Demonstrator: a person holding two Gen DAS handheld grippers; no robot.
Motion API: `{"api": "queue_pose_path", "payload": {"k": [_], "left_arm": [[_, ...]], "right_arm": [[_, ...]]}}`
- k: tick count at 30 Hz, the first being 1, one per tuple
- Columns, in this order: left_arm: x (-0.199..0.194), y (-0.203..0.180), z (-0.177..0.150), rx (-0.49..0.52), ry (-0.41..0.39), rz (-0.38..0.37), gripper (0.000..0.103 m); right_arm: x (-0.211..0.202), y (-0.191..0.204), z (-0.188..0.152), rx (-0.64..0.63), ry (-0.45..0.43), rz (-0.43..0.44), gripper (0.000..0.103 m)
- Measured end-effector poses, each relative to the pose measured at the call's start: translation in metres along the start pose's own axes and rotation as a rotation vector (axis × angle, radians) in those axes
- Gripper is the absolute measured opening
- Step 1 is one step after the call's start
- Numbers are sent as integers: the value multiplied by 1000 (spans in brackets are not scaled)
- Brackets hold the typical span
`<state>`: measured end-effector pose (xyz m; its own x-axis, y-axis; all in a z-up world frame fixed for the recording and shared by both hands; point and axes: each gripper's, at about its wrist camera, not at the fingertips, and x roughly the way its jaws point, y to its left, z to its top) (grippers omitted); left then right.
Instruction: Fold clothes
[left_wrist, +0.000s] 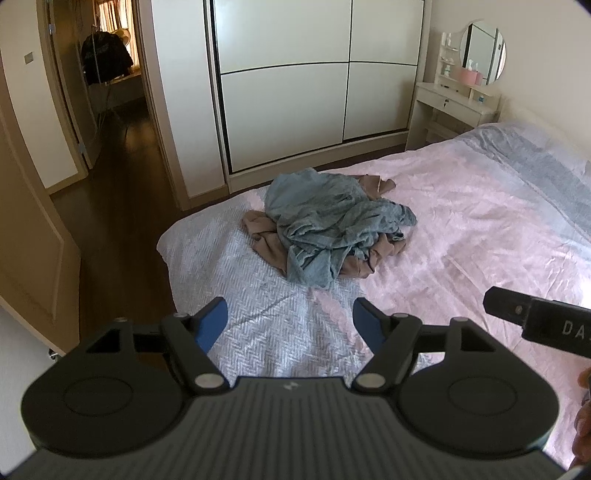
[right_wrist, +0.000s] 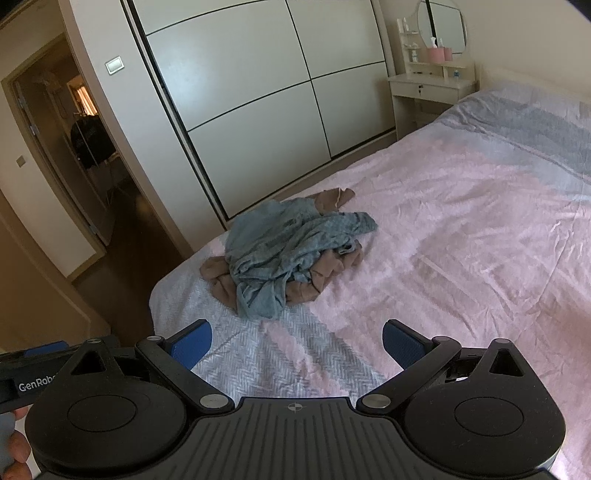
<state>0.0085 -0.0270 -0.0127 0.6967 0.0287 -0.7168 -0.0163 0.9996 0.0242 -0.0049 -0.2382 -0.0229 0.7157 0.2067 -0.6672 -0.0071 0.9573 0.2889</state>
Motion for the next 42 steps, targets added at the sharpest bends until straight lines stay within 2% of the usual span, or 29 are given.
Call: {"api": "queue_pose_path", "payload": {"k": [13,23,29,42], "left_arm": [[21,16,-4,12,56,-3,72],[66,24,21,52,100,-47,73],[107,30,45,85,139,-71,73],[222,57,98,99,208,-103,73]], "right_arm": [[17,5,-13,23,53,-26,101],[47,5,1,75,81,-78,101],[83,7,16,111,110,-97,101],[206,-7,36,257,248,-126,101]]}}
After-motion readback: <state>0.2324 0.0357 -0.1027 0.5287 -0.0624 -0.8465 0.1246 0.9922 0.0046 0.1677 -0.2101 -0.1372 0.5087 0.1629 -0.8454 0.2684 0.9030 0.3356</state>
